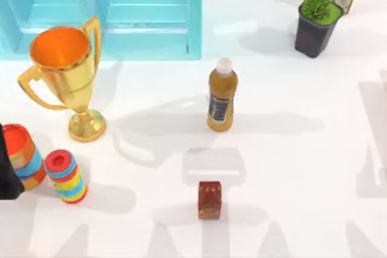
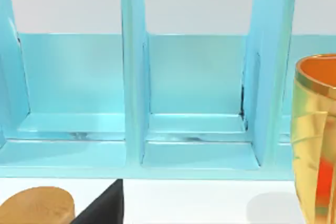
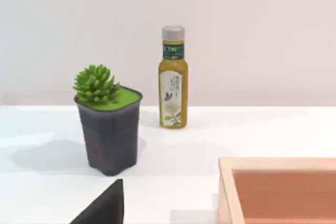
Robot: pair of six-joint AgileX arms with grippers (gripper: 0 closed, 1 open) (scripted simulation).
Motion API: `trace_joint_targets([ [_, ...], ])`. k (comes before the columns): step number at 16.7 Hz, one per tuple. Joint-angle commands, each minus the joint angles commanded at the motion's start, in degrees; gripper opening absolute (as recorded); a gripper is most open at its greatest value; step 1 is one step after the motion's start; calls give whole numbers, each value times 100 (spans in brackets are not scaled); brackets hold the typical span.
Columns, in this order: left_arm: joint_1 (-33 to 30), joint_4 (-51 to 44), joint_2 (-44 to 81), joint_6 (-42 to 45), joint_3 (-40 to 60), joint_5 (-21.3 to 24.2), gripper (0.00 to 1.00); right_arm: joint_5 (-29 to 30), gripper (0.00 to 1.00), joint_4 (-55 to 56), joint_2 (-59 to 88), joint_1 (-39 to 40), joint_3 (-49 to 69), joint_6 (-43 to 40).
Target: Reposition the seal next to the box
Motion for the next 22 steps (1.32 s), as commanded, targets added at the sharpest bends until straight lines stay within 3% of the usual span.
trace_joint_targets([
  [4, 0, 0, 0, 0, 0, 0, 100, 2, 100, -134, 175, 169, 175, 147],
  [8, 0, 0, 0, 0, 0, 0, 100, 29, 100, -879, 1250, 1052, 1242, 918],
  [16, 0, 0, 0, 0, 0, 0, 100, 105, 100, -3583, 5824, 3450, 5013, 3128],
  [22, 0, 0, 0, 0, 0, 0, 100, 84, 100, -5706, 9122, 4662, 7688, 4455],
])
